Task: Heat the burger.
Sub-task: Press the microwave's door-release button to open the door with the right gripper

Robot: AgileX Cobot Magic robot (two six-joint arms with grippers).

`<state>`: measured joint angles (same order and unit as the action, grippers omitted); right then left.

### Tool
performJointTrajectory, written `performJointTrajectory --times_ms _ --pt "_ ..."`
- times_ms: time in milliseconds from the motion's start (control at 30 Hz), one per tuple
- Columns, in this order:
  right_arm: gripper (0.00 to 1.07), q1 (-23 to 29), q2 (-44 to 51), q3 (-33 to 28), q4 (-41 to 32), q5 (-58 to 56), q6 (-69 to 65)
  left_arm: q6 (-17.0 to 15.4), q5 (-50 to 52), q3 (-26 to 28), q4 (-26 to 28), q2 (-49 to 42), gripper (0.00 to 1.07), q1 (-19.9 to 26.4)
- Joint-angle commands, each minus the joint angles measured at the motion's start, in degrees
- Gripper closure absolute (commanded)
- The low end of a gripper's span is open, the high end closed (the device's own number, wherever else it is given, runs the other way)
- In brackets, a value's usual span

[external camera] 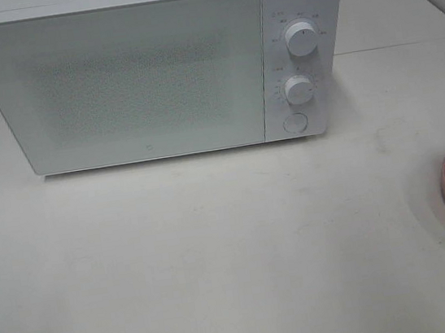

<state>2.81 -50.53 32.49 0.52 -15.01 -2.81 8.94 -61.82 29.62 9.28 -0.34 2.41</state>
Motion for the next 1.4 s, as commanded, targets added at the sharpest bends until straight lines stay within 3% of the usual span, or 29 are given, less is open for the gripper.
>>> performJointTrajectory --times_ms 33,567,800,900,1100,1400 --pt "0.32 0.11 -3.32 -0.52 -0.06 6.82 0.0 -0.52 0.57 -0.17 0.11 -0.74 0.09 -0.34" --pt "0.32 0.11 -8.88 -15.18 -0.52 40.16 4.07 -0.52 0.57 -0.17 0.11 -0.74 0.09 -0.34" --pt "0.32 0.8 -8.88 -19.25 -10.71 47.1 11.29 -0.52 0.57 -0.17 0.11 -0.74 0.09 -0.34" --pt "0.32 1.66 -8.88 -19.54 -11.92 47.78 11.4 -0.52 0.57 -0.17 0.11 -0.74 0.09 -0.34" --pt "0.32 8.31 -9.91 -20.57 -16.67 49.9 17.25 -0.52 0.57 -0.17 0.11 -0.74 0.09 -0.34" --pt "0.32 20.4 -20.91 -21.03 -30.08 61.54 23.55 -0.52 0.57 -0.17 0.11 -0.74 0.09 -0.34"
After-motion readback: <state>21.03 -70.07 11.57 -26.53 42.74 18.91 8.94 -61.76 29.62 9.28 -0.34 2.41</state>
